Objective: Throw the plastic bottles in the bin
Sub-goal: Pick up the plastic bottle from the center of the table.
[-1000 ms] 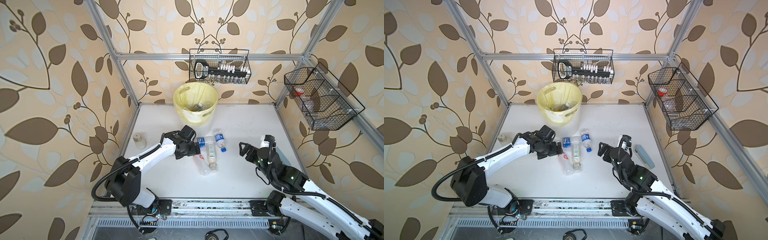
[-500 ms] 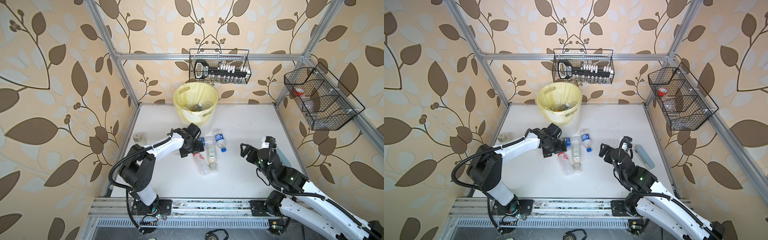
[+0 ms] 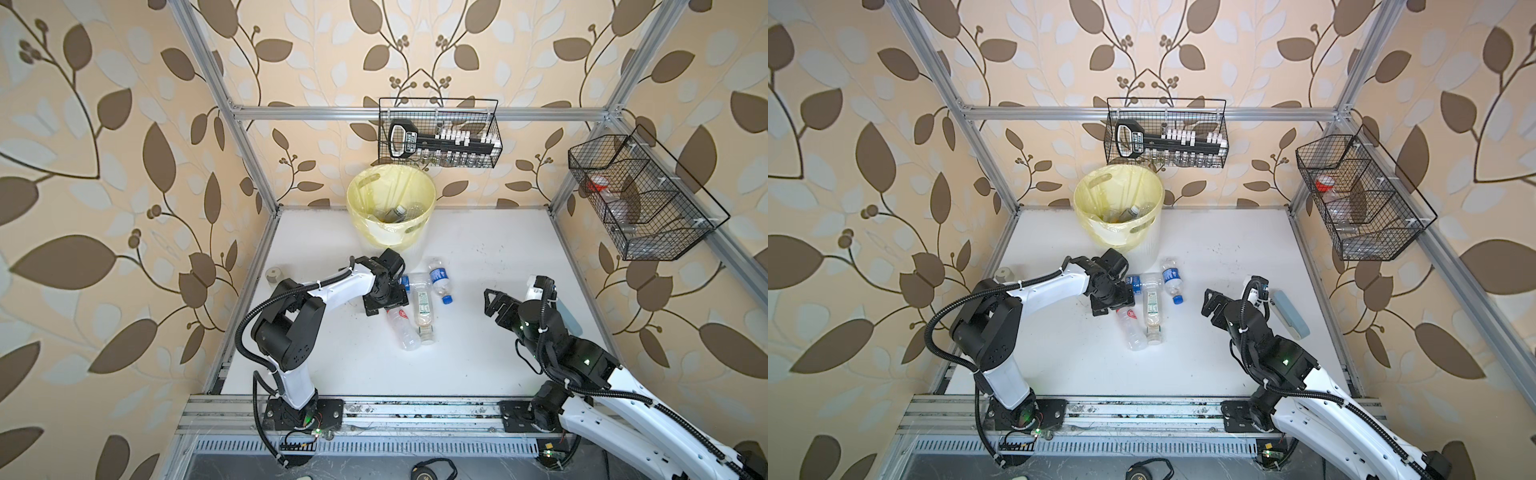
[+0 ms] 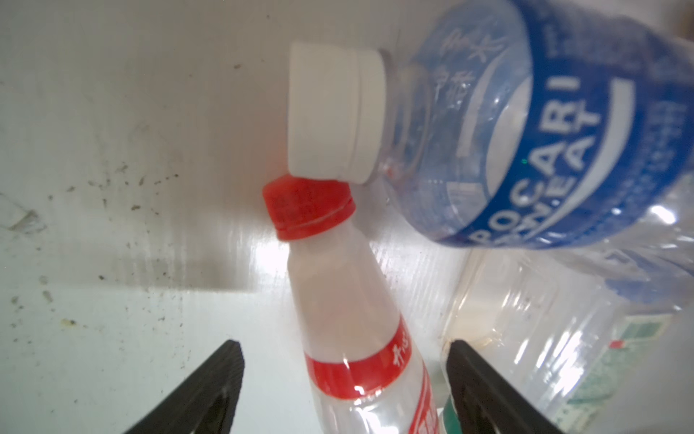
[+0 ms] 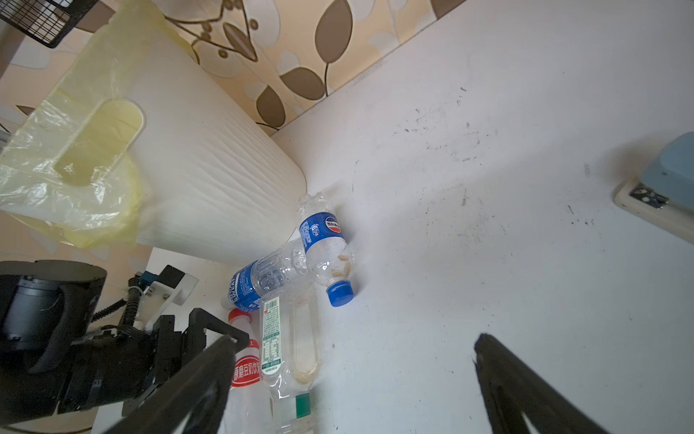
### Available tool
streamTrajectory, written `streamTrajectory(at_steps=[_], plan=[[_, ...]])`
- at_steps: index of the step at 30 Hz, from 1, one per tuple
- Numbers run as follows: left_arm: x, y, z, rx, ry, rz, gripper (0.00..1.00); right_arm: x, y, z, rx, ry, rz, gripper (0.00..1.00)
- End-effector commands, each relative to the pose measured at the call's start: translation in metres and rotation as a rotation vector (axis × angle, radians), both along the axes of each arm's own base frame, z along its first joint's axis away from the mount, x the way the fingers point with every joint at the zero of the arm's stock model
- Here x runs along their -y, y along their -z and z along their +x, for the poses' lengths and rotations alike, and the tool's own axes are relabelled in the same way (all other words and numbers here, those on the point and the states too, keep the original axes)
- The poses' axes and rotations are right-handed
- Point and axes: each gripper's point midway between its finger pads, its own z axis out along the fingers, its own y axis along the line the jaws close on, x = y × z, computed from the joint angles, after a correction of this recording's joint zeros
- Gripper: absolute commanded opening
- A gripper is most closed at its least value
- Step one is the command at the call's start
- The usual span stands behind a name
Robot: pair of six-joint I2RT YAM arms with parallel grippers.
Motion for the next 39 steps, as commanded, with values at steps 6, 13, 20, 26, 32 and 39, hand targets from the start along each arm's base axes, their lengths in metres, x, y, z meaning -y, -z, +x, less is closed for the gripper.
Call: streamTrajectory(at_steps=[6, 13, 20, 26, 32, 39], plan=[[0.002, -0.002, 0.01, 0.034, 0.008, 0.022, 0.8, 0.005, 0.007, -0.007, -0.033, 0.02, 0.02, 1.0], [0.002, 0.002, 0.01, 0.035, 0.014, 0.026, 0.68, 0.009, 0.009, -0.012, -0.036, 0.032, 0.027, 1.0], [0.004, 0.007, 0.009, 0.016, 0.032, 0.025, 0.55, 0.008, 0.01, -0.012, -0.037, 0.034, 0.03, 1.0], [0.003, 0.006, 0.008, 0.02, 0.043, 0.027, 0.49, 0.009, 0.01, -0.013, -0.037, 0.036, 0.03, 1.0], [0.001, -0.001, 0.003, 0.025, 0.066, 0.023, 0.42, 0.009, 0.008, -0.014, -0.031, 0.034, 0.035, 1.0], [-0.005, -0.011, 0.0, 0.054, 0.093, 0.039, 0.36, 0.008, 0.008, -0.014, -0.029, 0.032, 0.04, 1.0]])
